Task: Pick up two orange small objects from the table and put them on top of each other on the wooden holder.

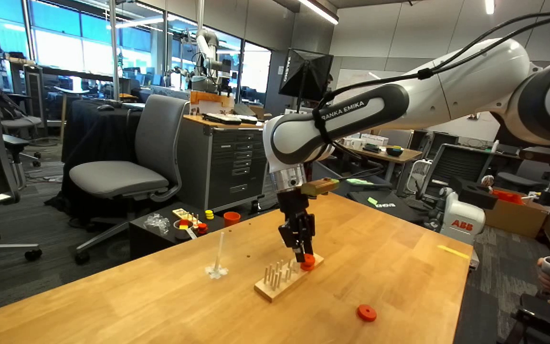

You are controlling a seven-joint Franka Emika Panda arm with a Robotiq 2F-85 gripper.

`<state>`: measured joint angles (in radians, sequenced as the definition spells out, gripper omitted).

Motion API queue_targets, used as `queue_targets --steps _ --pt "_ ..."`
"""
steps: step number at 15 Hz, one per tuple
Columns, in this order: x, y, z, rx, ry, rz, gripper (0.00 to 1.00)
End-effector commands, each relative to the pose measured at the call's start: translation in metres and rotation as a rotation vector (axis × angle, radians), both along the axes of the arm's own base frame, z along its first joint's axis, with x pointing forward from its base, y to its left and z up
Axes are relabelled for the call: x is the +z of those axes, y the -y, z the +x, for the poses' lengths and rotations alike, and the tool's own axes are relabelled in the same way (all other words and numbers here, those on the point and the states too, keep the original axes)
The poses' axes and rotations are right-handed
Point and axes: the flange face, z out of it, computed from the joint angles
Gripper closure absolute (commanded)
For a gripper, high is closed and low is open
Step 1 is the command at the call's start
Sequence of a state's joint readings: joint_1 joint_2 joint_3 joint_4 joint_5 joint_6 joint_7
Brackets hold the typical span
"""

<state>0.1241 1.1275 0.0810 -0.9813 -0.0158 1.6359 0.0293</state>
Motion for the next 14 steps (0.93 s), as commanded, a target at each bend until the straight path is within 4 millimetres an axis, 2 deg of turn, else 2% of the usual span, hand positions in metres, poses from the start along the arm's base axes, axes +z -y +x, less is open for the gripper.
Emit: queue_targets --steps 1,14 --pt "-0.002 0.003 0.000 0.002 -0.006 0.005 0.84" --pt "-0.015 0.011 -0.002 -0.013 -0.041 -0.008 0.84"
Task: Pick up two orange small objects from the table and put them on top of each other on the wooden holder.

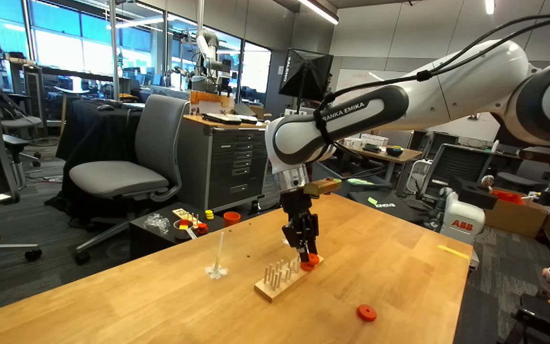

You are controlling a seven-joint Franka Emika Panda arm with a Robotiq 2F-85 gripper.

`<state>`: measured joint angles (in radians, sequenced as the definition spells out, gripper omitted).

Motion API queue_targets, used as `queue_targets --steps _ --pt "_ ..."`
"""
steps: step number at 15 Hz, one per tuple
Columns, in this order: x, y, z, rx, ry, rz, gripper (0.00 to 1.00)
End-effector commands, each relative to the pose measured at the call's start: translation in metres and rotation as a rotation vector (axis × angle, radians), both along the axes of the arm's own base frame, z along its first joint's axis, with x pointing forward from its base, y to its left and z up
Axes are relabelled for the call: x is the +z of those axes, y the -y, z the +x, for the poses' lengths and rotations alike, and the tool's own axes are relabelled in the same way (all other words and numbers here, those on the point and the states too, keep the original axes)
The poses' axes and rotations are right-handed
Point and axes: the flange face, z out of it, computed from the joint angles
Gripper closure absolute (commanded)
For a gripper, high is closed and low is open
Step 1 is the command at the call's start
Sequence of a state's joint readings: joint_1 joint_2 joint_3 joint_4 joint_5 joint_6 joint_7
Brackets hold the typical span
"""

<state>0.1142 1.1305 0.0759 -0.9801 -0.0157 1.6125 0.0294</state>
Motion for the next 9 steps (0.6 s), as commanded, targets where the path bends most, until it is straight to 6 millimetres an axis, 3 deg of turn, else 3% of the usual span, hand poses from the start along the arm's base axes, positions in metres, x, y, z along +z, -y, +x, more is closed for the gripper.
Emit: queue_targets --steps 1,9 --pt "-0.0117 0.0008 0.0004 -0.002 -0.015 -0.001 0.84" --pt "-0.0080 -0.0040 0.0025 -0.006 -0.008 0.002 0.84"
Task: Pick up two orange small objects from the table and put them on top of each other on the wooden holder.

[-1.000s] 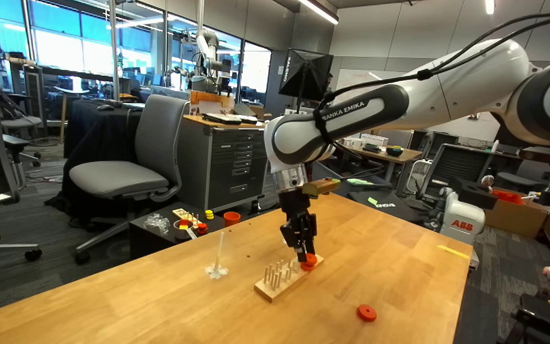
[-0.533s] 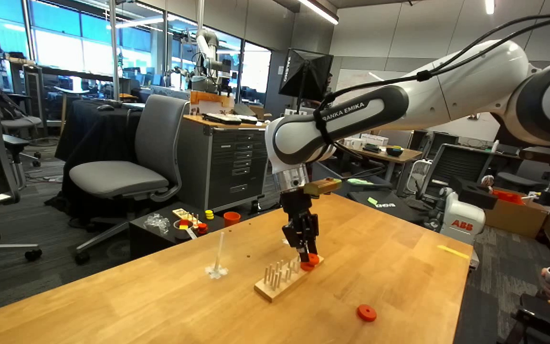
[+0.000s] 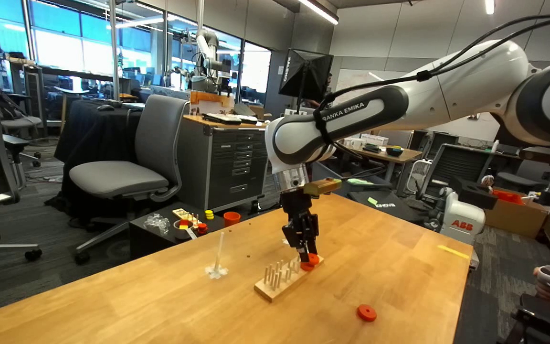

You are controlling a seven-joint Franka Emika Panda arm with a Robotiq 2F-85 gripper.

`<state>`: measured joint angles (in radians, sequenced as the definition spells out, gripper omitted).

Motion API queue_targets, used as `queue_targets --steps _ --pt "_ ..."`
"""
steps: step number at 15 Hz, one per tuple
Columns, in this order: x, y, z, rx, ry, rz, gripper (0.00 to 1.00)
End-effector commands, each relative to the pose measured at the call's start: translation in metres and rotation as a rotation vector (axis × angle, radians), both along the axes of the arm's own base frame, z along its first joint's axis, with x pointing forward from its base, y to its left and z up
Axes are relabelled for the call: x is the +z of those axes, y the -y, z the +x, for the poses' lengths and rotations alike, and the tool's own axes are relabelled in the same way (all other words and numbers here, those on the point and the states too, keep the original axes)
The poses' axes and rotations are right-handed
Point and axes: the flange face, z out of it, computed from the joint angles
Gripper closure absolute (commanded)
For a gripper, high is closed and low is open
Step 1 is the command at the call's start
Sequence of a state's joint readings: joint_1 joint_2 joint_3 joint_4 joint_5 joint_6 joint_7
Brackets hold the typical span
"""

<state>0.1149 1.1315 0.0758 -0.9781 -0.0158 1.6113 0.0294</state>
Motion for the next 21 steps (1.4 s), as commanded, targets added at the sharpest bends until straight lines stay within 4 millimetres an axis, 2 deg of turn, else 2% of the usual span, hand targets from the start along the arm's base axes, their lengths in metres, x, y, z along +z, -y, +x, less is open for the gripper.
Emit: queue_targets --steps 1,21 --pt "-0.0076 -0.0041 0.0026 -0.007 -0.008 0.002 0.84" --pt "0.0018 -0.0119 0.0027 0.011 -0.005 0.017 0.84"
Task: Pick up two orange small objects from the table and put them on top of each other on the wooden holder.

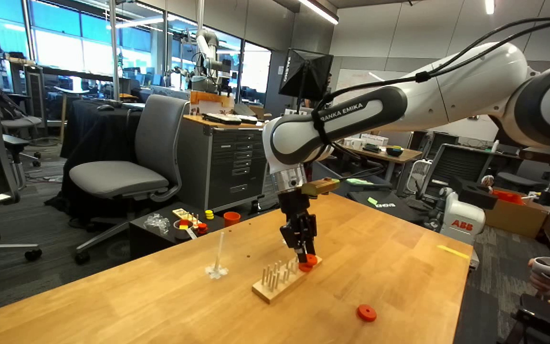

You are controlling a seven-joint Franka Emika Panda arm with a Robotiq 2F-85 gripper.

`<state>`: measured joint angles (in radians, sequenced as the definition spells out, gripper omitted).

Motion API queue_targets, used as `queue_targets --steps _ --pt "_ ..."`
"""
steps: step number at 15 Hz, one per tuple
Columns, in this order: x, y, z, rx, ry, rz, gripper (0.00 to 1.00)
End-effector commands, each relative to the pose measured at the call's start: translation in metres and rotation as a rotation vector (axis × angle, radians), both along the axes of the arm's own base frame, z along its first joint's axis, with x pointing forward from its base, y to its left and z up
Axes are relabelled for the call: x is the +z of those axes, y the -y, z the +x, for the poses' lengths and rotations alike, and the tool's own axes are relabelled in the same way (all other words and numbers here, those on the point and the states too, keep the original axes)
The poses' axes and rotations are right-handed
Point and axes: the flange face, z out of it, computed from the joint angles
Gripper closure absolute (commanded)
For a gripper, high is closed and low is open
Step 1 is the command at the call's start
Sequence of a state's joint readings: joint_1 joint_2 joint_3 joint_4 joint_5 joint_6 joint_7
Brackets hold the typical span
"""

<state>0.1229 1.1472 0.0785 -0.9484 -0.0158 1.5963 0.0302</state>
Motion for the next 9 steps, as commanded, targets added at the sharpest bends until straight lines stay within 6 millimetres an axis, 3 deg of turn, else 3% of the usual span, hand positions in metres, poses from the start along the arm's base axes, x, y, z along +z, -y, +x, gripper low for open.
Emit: queue_targets --steps 1,9 --pt "0.0026 -0.0063 0.0009 0.008 -0.002 0.017 0.84" --pt "0.0073 -0.0084 0.0000 0.026 0.003 0.037 0.84"
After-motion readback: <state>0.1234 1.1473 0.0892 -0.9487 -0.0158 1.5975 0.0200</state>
